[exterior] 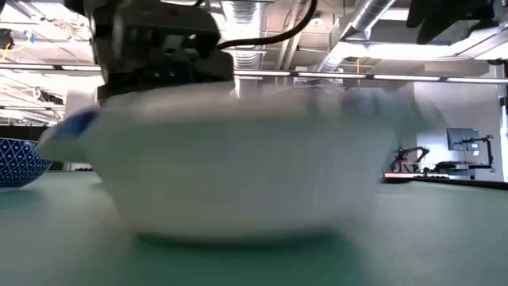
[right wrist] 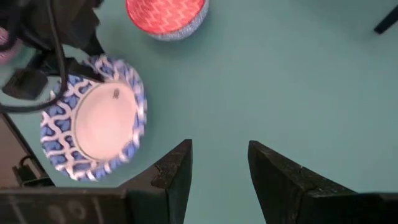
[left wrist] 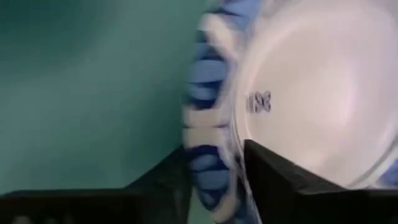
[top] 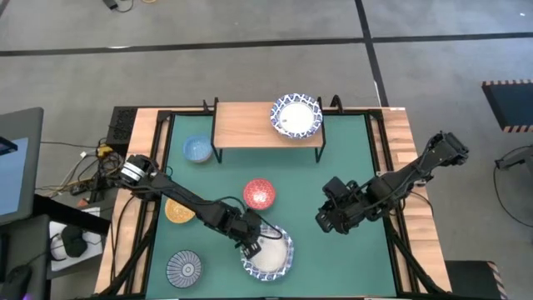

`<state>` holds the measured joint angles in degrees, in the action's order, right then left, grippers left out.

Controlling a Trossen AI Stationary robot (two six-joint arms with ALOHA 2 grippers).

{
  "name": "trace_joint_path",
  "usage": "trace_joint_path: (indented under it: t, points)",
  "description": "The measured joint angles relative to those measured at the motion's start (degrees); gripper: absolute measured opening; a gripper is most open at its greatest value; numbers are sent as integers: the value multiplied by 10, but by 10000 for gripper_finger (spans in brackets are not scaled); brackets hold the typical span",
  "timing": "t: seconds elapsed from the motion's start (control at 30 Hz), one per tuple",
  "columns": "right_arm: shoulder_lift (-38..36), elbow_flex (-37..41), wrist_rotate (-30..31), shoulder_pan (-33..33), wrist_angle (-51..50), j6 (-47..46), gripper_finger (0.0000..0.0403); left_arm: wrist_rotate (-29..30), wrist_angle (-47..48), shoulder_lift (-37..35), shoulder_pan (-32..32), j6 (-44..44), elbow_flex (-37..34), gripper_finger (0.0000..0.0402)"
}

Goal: Place and stack bowls onto a shelf
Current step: Stack the white patterned bowl on top with the other white patterned bowl on the shelf

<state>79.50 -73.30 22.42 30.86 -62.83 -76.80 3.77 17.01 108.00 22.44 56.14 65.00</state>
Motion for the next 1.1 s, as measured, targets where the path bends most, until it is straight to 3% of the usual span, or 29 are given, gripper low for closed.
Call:
trace_joint_path:
  t: [0.13, 0.2, 0.53, 0.93, 1.1]
  points:
    - [-4, 0, 1, -16, -3, 9, 182, 0, 20, -10, -10, -20, 22, 28]
    - [-6, 0, -4, -30, 9, 20, 182, 6, 36, -24, -17, -40, 38, 11]
    - [-5, 0, -105, -113, 161, 261, 182, 27, 137, -73, -101, -157, 150, 2]
    - [-4, 0, -140, -166, 160, 351, 180, 28, 201, -76, -168, -277, 259, 2]
    - [-6, 0, -138, -195, 159, 367, 130, 38, 196, -76, -176, -301, 278, 4]
